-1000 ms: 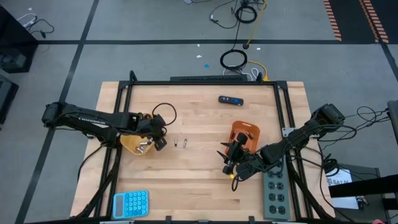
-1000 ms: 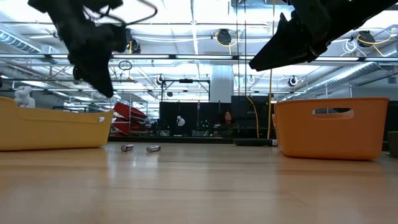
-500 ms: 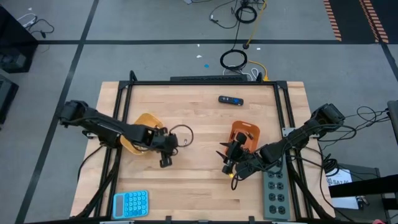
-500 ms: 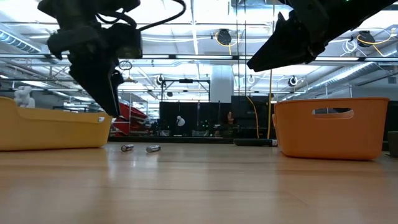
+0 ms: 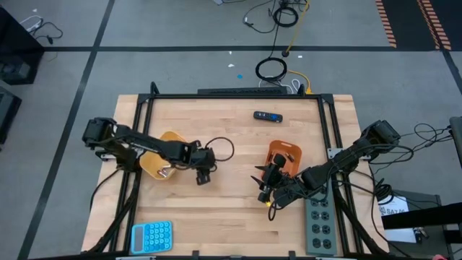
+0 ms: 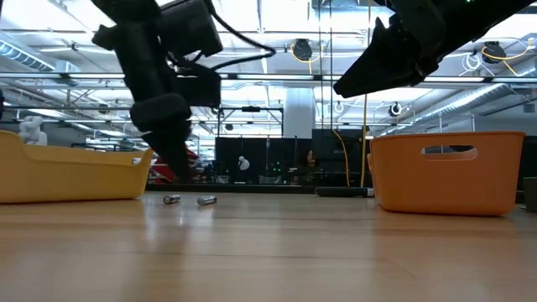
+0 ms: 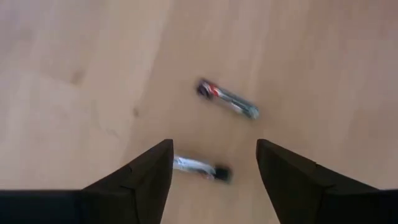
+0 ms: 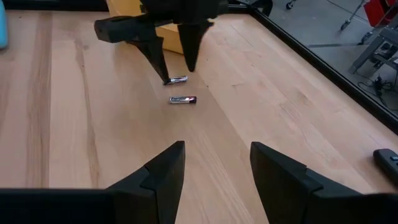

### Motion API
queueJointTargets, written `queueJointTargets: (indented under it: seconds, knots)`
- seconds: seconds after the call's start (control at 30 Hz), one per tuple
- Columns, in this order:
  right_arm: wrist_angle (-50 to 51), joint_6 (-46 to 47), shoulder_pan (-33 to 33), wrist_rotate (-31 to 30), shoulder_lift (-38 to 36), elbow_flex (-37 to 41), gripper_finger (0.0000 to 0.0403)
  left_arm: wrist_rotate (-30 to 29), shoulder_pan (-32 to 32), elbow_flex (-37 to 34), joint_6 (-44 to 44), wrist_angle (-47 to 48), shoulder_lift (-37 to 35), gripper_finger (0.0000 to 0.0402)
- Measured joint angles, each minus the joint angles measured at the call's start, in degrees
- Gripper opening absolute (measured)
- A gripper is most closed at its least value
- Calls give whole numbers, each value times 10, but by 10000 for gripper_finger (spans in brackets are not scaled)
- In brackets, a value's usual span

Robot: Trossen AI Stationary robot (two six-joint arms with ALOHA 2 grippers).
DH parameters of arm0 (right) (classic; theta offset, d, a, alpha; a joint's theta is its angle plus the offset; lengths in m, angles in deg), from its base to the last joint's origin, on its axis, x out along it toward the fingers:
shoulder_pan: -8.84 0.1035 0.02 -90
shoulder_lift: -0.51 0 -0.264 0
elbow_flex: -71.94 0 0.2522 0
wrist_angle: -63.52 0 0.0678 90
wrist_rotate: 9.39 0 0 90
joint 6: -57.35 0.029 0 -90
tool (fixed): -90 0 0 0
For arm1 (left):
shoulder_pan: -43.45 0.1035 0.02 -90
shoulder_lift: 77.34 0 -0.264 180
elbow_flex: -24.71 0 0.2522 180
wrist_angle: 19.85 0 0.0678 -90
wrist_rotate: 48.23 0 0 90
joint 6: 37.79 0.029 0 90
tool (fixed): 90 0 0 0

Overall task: Sort batteries
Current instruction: Put the silver battery into the yellow bin

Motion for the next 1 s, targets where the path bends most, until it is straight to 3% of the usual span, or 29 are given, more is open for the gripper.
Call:
queueJointTargets:
  seconds: [0.13, 0.27, 1.0]
  knots:
    - [0, -8, 0, 0, 0, 0, 173, 10, 8, 0, 61, -52, 10, 240]
    - [0, -8, 0, 0, 0, 0, 173, 49, 27, 0, 24, -78, 13, 248]
    - [-3, 7, 2, 0, 0, 0, 173, -17, 33, 0, -4, -117, 75, 252]
